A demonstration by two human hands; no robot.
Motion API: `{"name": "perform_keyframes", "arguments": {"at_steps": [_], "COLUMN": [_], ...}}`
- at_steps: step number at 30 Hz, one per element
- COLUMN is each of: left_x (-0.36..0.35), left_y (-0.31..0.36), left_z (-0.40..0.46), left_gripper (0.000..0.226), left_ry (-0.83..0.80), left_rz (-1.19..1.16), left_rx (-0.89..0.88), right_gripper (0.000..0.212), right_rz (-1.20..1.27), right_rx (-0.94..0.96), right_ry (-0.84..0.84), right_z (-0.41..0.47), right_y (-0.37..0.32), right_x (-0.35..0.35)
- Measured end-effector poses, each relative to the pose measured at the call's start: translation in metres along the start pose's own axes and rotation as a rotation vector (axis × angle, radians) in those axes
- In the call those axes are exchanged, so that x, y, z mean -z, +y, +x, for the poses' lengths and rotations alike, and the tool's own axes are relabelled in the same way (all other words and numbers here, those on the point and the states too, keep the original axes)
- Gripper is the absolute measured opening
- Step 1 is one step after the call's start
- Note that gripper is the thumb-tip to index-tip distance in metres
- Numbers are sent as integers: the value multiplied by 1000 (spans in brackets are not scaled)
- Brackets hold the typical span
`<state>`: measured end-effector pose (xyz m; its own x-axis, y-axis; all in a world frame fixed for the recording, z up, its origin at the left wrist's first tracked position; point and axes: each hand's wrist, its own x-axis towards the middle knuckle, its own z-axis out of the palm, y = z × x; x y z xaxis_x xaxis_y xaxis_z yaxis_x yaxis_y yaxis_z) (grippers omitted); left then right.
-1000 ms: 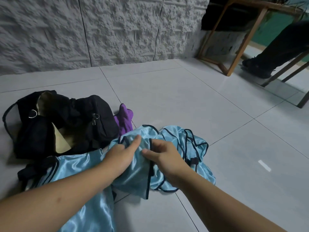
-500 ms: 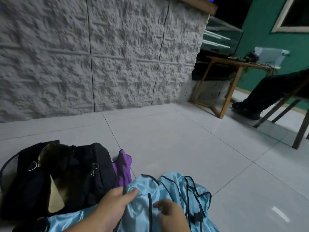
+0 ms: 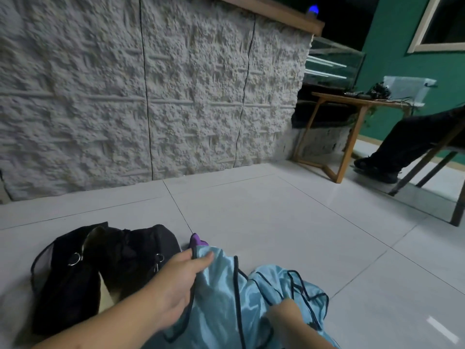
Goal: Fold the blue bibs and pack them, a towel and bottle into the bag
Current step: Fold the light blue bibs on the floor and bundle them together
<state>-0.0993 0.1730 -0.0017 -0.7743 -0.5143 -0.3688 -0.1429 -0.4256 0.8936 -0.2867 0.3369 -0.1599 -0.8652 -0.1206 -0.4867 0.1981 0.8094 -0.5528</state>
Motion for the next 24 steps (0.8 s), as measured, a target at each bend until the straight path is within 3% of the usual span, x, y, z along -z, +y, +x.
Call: {"name": "perform_keyframes", "arguments": {"at_steps": [3, 7, 12, 16, 21, 24], "left_x": [10, 20, 24, 36, 59, 64], "left_y": [23, 60, 114, 160, 215, 235], "left_z": [-6, -16, -40, -65, -99, -122], "left_gripper": [18, 28, 31, 32, 33, 23], "left_ry": [-2, -27, -36, -24, 11, -19], "left_rz": [14, 50, 65, 14, 17, 47], "left_rx": [-39, -99, -224, -336, -441, -454], "right_gripper": [13, 17, 9, 14, 28, 27], "right_rz": [278, 564, 471, 387, 510, 734], "right_rx": [-20, 132, 358, 335, 198, 249], "right_ry": [-20, -78, 71, 178, 26, -139], "right_z": [-17, -51, -102, -129, -170, -195], "right_y": [-19, -55, -101, -124, -142, -160], "right_x": [15, 45, 101, 146, 200, 219]}}
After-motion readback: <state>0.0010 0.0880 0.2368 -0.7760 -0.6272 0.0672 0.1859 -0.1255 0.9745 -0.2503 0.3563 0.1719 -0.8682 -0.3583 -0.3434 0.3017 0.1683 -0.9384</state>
